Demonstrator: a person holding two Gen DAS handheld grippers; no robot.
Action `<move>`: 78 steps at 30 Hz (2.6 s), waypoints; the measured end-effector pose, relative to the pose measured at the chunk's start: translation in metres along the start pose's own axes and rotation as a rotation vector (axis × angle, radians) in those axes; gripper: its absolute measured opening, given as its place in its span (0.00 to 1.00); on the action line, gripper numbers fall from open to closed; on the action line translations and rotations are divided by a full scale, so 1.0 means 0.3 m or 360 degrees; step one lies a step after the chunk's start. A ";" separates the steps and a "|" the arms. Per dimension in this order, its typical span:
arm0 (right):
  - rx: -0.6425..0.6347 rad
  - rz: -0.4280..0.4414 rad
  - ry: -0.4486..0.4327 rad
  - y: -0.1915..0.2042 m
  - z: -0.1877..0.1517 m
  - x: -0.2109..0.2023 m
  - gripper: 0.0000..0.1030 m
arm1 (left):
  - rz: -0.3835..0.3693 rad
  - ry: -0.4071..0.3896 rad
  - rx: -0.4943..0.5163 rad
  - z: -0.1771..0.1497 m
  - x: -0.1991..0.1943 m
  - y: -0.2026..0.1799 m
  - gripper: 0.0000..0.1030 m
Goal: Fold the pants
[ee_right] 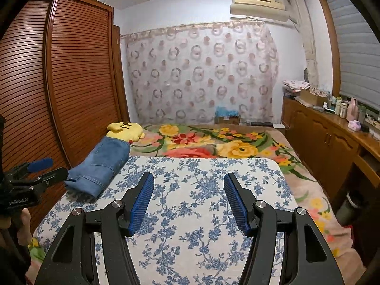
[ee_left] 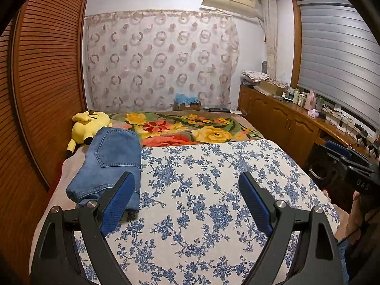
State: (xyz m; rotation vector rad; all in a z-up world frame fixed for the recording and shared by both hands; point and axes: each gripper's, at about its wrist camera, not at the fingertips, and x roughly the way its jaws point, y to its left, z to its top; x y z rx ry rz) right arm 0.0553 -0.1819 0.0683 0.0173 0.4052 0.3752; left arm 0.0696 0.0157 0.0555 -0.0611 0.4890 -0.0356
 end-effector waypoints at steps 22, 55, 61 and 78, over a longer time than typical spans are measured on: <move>0.0000 0.0003 -0.0002 -0.028 -0.005 0.036 0.61 | -0.0003 -0.0002 0.0000 -0.003 -0.003 0.001 0.87; -0.0002 0.0015 -0.0003 -0.045 -0.001 0.045 0.61 | 0.0010 -0.0019 0.0006 0.004 -0.012 0.000 0.87; -0.0003 0.0012 -0.0006 -0.045 -0.001 0.043 0.61 | 0.0011 -0.0020 0.0007 0.007 -0.010 -0.001 0.87; -0.0003 0.0018 -0.0007 -0.045 -0.002 0.044 0.61 | 0.0011 -0.0022 0.0010 -0.003 -0.012 -0.005 0.87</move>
